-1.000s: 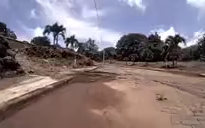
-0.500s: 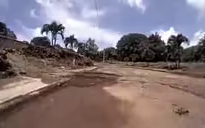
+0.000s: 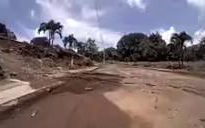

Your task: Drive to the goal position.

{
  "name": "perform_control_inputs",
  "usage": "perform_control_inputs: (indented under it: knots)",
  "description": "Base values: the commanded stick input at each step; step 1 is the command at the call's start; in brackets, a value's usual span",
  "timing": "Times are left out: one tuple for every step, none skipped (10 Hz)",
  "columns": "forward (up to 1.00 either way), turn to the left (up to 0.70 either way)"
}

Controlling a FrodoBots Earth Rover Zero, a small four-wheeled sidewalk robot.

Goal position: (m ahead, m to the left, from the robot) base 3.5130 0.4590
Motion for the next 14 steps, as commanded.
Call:
perform_control_inputs:
  knots:
    - [0.76,0.0]
    - [0.72,0.0]
    - [0.65,-0.06]
    - [0.55,-0.2]
    - [0.39,-0.27]
    - [0.3,-0.27]
    - [0.3,-0.27]
    - [0.3,-0.27]
    - [0.3,-0.21]
    - [0.3,-0.12]
    - [0.3,-0.04]
    - [0.3,0.0]
    - [0.3,0.0]
    - [0.3,-0.04]
